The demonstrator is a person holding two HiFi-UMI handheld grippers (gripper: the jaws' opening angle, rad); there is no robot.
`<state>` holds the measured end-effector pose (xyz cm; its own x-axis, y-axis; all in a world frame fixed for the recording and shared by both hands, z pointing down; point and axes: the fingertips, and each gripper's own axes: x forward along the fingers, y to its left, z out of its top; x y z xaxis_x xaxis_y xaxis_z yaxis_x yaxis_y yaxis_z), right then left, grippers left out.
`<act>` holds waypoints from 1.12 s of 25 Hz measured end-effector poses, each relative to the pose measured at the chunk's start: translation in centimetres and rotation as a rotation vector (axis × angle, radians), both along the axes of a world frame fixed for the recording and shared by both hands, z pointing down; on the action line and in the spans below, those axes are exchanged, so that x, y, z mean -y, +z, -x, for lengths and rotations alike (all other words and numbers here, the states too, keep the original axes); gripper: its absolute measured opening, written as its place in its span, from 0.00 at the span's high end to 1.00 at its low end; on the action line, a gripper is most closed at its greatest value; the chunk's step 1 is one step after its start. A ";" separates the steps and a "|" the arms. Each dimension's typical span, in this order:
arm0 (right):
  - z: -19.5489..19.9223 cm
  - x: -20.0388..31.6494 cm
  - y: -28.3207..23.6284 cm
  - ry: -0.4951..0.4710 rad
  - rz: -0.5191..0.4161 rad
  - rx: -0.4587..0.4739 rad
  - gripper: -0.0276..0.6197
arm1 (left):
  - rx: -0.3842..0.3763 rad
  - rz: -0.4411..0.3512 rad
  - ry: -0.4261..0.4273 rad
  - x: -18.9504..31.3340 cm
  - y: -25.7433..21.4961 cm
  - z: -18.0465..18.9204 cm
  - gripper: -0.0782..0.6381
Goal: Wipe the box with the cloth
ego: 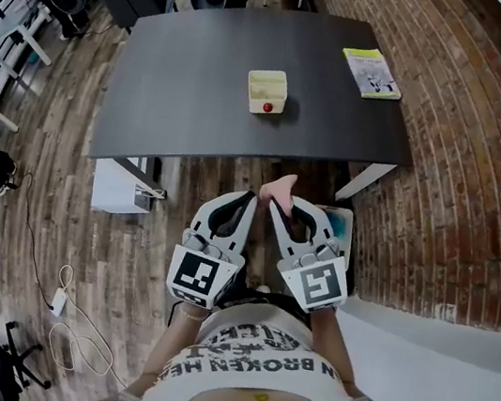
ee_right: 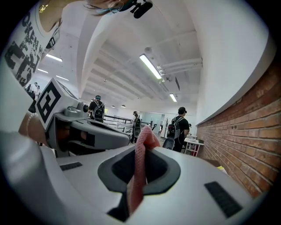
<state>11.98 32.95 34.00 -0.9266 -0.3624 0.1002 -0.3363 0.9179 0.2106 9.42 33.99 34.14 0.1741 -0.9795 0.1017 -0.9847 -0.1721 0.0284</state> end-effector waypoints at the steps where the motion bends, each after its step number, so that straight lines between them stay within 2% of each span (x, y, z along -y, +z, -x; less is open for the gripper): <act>1: 0.8 1.0 0.0 0.007 -0.003 -0.008 0.93 | -0.001 0.000 0.013 1.1 0.0 0.8 0.88; 7: 6.1 6.4 -0.5 0.048 -0.020 -0.008 0.93 | 0.019 0.001 0.084 6.7 -0.1 5.2 0.88; 13: 9.4 9.6 0.5 0.089 0.000 -0.032 0.93 | 0.007 0.025 0.129 9.8 0.6 8.6 0.88; 22: 12.0 12.7 2.0 0.139 0.026 -0.056 0.93 | -0.021 0.046 0.172 12.6 1.8 11.9 0.88; 28: 13.0 15.8 2.7 0.126 0.046 -0.072 0.93 | -0.030 0.069 0.154 15.3 2.7 13.0 0.88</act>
<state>-1.07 17.18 36.68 -0.8641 -0.4686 0.1840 -0.4345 0.8788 0.1973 -3.56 18.64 36.86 0.3255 -0.9318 0.1607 -0.9454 -0.3175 0.0743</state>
